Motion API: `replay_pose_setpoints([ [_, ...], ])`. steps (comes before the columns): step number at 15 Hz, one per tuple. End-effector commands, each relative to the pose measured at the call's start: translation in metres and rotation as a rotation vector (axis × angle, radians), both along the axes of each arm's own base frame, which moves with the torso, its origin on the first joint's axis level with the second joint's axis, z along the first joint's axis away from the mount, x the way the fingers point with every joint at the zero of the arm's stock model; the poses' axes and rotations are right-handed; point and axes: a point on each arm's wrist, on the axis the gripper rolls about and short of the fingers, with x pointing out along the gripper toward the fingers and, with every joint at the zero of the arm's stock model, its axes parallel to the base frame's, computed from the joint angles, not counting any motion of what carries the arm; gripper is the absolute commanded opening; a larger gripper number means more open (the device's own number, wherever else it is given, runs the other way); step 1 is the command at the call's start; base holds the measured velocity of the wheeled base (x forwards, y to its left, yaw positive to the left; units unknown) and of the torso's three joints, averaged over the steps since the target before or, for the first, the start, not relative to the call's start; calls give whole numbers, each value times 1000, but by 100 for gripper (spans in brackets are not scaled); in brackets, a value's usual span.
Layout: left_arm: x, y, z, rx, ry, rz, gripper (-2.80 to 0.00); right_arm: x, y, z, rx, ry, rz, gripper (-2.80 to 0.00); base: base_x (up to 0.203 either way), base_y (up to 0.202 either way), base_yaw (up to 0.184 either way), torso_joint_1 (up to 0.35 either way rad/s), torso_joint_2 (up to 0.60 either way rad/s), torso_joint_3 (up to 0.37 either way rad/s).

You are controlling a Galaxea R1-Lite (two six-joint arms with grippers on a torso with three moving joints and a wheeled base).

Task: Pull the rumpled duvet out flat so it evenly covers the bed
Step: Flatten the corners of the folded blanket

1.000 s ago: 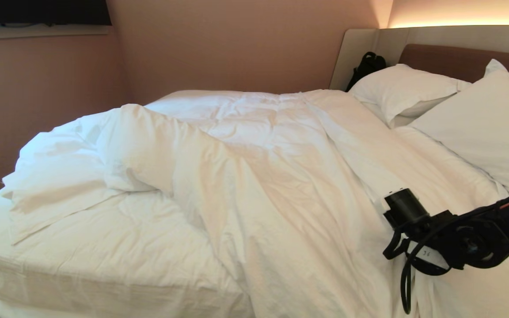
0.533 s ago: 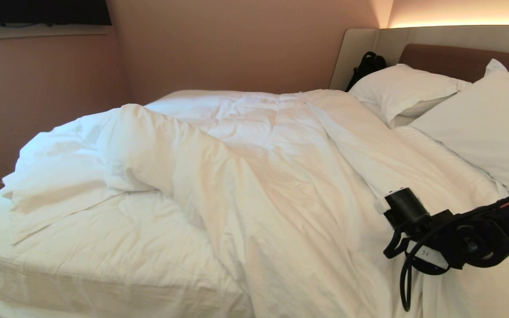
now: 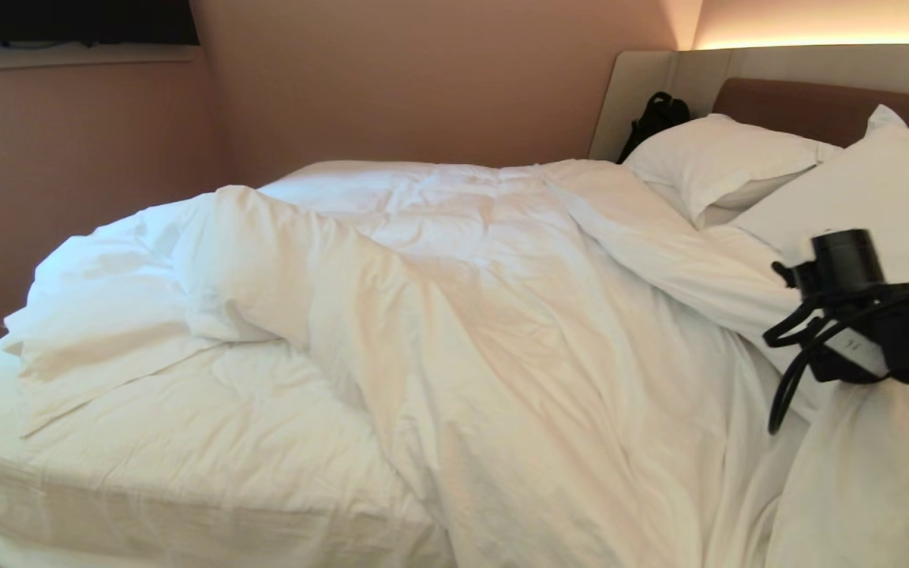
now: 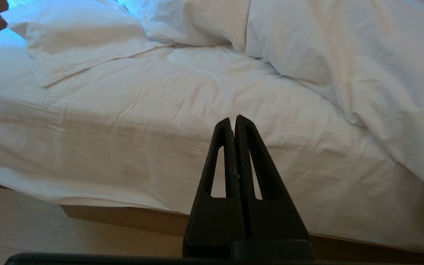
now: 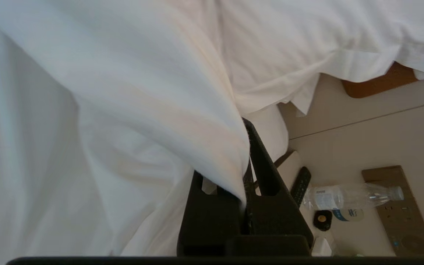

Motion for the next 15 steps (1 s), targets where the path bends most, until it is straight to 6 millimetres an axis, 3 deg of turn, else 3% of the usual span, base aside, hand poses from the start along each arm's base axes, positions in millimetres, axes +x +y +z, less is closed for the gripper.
replay_pose_setpoints([
  [1,0,0,0,1,1,1,-280,-3,-39,39,-24,-23,-16,-280,0,0,0,0,0,0],
  [7,0,0,0,-1,1,1,-280,-4,-127,99,-81,-125,-136,-280,0,0,0,0,0,0],
  [9,0,0,0,-1,1,1,-280,-2,-140,102,-87,-118,-149,-280,0,0,0,0,0,0],
  [11,0,0,0,-1,1,1,-280,-1,-162,121,-105,-165,-189,-280,0,0,0,0,0,0],
  [15,0,0,0,-1,1,1,-280,0,-203,136,-123,-191,-262,-280,0,0,0,0,0,0],
])
